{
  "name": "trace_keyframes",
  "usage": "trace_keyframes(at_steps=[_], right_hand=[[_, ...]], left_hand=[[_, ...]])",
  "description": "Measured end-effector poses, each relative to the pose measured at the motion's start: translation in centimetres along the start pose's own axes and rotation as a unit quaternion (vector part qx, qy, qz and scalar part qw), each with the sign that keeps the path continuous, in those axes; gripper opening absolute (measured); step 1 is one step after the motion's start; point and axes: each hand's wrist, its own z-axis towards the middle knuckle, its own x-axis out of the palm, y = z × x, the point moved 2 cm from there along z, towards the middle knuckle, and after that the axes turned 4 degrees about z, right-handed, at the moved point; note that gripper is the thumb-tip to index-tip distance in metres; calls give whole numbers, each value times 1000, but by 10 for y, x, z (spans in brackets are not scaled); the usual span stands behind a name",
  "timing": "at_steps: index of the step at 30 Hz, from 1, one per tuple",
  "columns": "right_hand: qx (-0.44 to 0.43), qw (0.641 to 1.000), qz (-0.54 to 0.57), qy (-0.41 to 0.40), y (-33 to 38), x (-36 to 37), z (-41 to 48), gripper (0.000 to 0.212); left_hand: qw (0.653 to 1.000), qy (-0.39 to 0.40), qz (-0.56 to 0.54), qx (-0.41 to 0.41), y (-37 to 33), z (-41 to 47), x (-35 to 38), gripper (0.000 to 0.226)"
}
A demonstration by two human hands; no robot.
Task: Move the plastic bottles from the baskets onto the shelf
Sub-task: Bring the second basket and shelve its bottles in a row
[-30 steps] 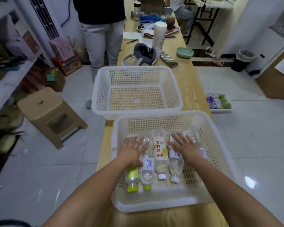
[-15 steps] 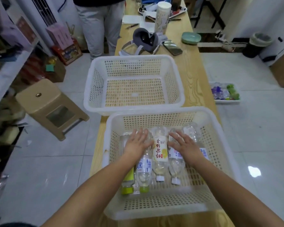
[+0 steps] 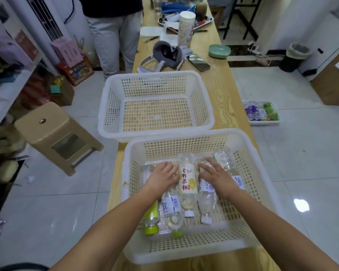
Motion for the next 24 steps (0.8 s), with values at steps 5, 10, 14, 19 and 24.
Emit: trace_keyframes(at_steps=[5, 10, 14, 19, 24], right_hand=[[-15, 992, 116, 40, 1, 8, -16, 60], [92, 940, 328, 21, 6, -3, -24, 67], [268, 712, 648, -25, 28, -21, -29, 71], [274, 435, 852, -103, 47, -13, -35, 106], [207, 303, 924, -105, 69, -11, -33, 73]], left_hand=[[997, -72, -35, -21, 9, -15, -2, 72], [983, -107, -112, -100, 20, -35, 4, 78], [933, -155, -284, -157, 30, -47, 8, 57], [770, -169, -553, -269, 33, -57, 7, 65], [539, -160, -784, -264, 33, -73, -1, 65]])
